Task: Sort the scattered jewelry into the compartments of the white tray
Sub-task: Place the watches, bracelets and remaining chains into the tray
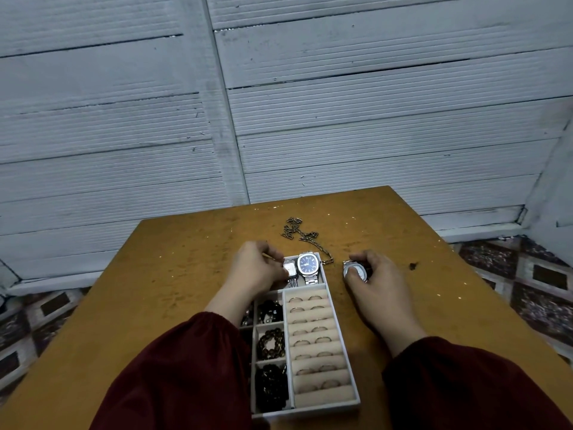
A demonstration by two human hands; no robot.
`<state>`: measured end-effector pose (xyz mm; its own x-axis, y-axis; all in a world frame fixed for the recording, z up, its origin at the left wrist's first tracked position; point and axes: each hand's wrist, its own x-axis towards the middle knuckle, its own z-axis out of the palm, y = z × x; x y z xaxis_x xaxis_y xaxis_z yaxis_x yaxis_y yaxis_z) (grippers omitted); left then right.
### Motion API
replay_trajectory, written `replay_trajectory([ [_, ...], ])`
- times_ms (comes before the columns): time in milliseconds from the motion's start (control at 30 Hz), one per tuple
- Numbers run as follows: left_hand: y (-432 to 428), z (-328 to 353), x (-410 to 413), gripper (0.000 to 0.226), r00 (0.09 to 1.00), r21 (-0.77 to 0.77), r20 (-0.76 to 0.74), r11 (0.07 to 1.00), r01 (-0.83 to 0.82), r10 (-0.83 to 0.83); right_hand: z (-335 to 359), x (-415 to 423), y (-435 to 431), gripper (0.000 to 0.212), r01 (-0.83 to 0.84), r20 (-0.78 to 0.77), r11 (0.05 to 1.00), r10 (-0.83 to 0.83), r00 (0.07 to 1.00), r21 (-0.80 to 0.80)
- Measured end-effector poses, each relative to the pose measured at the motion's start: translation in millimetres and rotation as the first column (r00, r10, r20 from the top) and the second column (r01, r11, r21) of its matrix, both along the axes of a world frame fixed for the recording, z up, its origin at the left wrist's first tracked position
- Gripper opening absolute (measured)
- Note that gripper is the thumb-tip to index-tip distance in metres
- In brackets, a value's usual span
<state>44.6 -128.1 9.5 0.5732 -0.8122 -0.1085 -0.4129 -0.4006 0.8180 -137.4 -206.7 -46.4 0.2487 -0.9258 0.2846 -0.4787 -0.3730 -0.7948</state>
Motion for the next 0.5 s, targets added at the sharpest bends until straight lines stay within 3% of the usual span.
replay_trajectory([
  [167,-2.7,-5.4,-4.7,0.018,0.99,-0.03,0.13,0.999,-0.045,0.048,0.3,0.2,-0.1,0.023,0.0,0.0,1.0,0.0,1.0,-0.008],
  [333,-2.3,-6.3,-5.2,0.017,0.985,-0.045,0.165,0.998,-0.037,0.044,-0.5,0.2,-0.7,0.022,-0.006,0.008,1.0,0.006,1.0,0.003],
  [500,0.6,-1.6,2.9,0.015,0.999,-0.053,0.024,0.998,-0.047,0.048,0.6,-0.3,0.0,0.023,-0.005,0.0,1.0,0.005,1.0,0.002],
])
